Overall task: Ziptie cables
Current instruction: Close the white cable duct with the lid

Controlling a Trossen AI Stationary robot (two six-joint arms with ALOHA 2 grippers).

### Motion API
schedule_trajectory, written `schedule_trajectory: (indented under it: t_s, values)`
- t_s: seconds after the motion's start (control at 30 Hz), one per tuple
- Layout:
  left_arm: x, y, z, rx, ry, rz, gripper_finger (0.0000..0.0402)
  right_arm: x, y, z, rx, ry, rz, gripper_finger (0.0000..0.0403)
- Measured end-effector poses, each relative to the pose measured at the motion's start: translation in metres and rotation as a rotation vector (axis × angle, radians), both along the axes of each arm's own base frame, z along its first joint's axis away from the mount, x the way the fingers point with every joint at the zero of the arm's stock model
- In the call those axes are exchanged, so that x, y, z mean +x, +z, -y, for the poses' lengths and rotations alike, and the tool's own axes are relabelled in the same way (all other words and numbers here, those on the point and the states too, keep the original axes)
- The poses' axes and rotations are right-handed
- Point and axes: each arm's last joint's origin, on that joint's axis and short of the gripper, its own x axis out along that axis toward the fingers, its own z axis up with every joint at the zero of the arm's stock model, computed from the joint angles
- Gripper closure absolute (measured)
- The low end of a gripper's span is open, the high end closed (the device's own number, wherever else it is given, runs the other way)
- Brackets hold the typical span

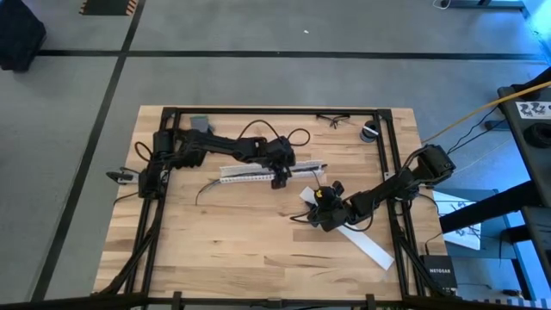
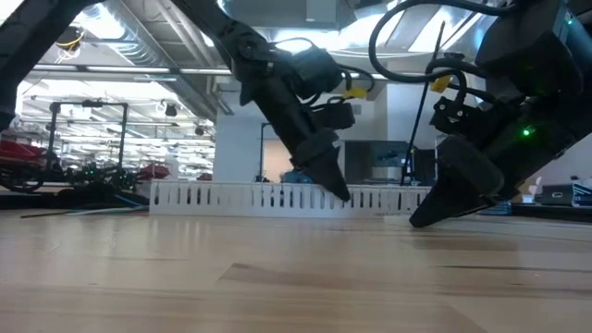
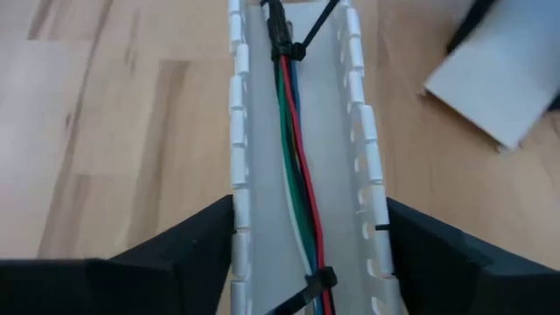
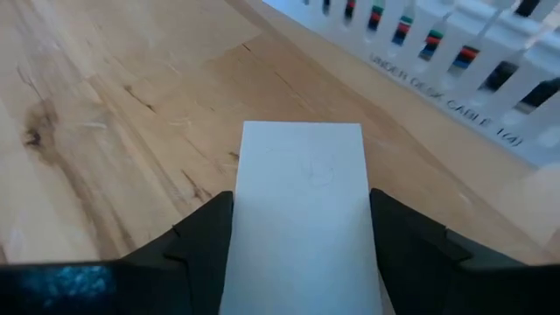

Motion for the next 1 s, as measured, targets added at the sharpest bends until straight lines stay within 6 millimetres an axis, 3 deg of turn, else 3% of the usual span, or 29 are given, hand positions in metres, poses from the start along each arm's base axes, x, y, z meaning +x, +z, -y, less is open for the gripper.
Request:
schedule_trajectory:
  t_s: [0.2,0.33,0.63,0.83,1.0]
  values:
    - [-0.008,-0.003,0.009,0.003,-0.051,-0.119,0.0208,0.0,0.0,0.0,-0.01,0.003,-0.003,0.0171]
    - [-0.018,-0.006,0.016,-0.018,-0.06,-0.208,0.0231,0.001,0.0,0.0,-0.033,0.043,-0.024,0.0171]
    - [-0.048,-0.005,0.039,-0.078,-0.024,-0.357,0.0225,0.009,0.004,-0.003,-0.073,0.17,-0.002,0.0171]
    - [-0.069,-0.005,0.061,-0.112,0.003,-0.369,0.0224,0.009,0.004,-0.004,-0.078,0.187,-0.006,0.0171]
    - [-0.071,-0.013,0.074,-0.126,0.009,-0.311,0.0201,0.009,0.004,-0.004,-0.076,0.196,-0.009,0.0171]
